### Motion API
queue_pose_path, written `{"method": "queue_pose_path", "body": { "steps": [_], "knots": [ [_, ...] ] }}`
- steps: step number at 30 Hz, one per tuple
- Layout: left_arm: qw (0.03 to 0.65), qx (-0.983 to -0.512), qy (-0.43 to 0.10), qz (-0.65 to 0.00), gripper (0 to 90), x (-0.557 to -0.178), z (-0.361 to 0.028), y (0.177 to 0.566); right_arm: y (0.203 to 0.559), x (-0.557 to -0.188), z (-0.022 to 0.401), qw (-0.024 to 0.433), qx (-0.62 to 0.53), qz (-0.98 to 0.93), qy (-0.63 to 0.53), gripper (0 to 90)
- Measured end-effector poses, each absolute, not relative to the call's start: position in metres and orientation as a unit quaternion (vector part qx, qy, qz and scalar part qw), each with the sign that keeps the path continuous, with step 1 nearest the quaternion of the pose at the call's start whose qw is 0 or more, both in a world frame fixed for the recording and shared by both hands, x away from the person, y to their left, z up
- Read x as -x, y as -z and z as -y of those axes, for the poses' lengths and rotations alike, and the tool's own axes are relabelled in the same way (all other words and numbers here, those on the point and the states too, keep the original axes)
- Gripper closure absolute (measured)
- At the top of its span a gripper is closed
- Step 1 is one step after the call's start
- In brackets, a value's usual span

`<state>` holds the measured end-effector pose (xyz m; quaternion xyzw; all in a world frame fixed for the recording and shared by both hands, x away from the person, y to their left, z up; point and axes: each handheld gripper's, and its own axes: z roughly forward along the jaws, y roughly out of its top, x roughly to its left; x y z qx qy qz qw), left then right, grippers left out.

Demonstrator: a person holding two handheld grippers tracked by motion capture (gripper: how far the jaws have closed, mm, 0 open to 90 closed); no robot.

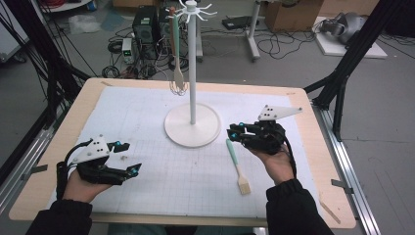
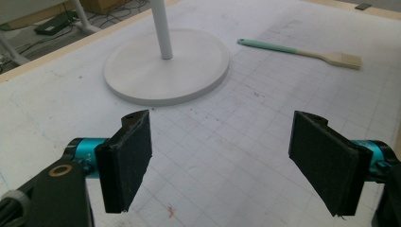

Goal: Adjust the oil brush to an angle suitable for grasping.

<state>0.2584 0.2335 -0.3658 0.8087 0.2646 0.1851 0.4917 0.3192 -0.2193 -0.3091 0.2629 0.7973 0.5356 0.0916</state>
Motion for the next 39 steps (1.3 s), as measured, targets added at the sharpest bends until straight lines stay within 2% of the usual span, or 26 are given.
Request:
{"method": "queue_pose_path", "body": {
  "steps": [16,39],
  "knots": [
    [0.496,-0.803,-0.181,-0.275,21.2,-0.26,-0.239,0.374,0.332,-0.31,0.232,0.1,-0.273,-0.794,-0.534,89.0],
    [0.493,-0.804,-0.18,-0.279,21.2,-0.262,-0.238,0.381,0.368,-0.311,0.242,0.096,-0.307,-0.79,-0.522,89.0]
  ]
}}
